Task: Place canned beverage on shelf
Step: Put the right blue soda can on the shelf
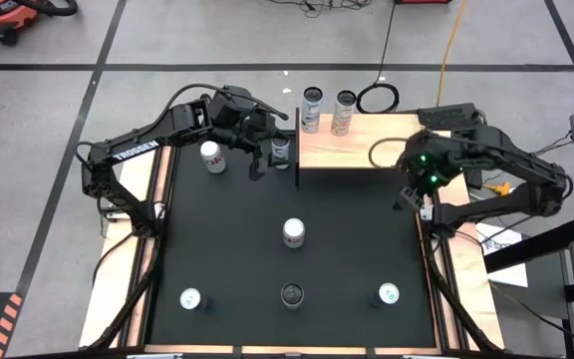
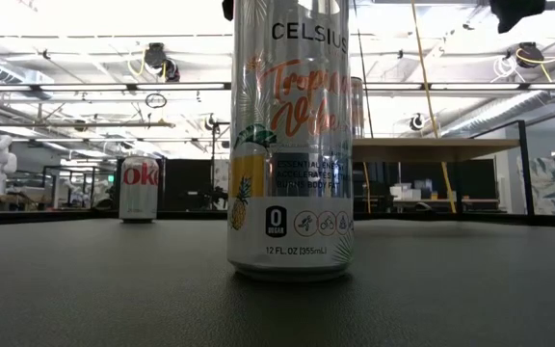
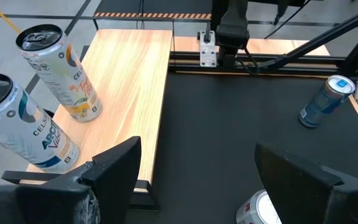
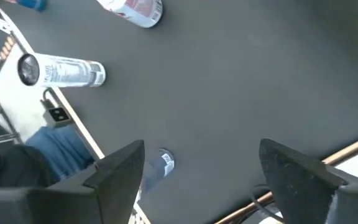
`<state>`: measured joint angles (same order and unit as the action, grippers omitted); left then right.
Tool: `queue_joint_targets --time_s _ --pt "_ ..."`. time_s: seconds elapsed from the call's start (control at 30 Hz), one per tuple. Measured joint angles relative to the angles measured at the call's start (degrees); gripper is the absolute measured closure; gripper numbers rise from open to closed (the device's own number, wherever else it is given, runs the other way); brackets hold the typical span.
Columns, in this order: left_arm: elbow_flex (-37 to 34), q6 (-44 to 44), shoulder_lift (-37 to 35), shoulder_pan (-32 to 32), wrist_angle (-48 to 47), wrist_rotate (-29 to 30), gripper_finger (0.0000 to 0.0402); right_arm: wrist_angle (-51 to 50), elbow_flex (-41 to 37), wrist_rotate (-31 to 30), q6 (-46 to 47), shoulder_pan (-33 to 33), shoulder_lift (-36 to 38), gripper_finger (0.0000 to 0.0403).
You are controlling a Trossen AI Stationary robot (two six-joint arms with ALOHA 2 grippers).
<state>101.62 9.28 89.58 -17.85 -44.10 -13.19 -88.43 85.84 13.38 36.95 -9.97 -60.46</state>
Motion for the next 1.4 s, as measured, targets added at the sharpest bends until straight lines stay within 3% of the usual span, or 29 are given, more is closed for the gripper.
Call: queue_joint_targets --time_s 0.43,0.87,1.2,1.4 --pt "0.00 0.06 0.00 0.00 -0.20 0.02 0.0084 4.88 0.00 -5.06 14.30 18.72 -1.70 0.0103" --pt "0.00 0.11 0.00 -0.01 -0.45 0.01 0.0084 6.79 0.02 -9.11 23.93 36.19 -9.36 0.0103" --pt "0.00 0.04 0.00 0.00 -0.44 0.00 0.0084 10.87 0.02 -9.40 25.42 45.52 -15.26 0.0103" --pt "0.00 -3.12 0.00 -0.02 -0.46 0.00 0.0084 11.82 0.02 -13.26 27.32 49.86 -18.04 0.0103"
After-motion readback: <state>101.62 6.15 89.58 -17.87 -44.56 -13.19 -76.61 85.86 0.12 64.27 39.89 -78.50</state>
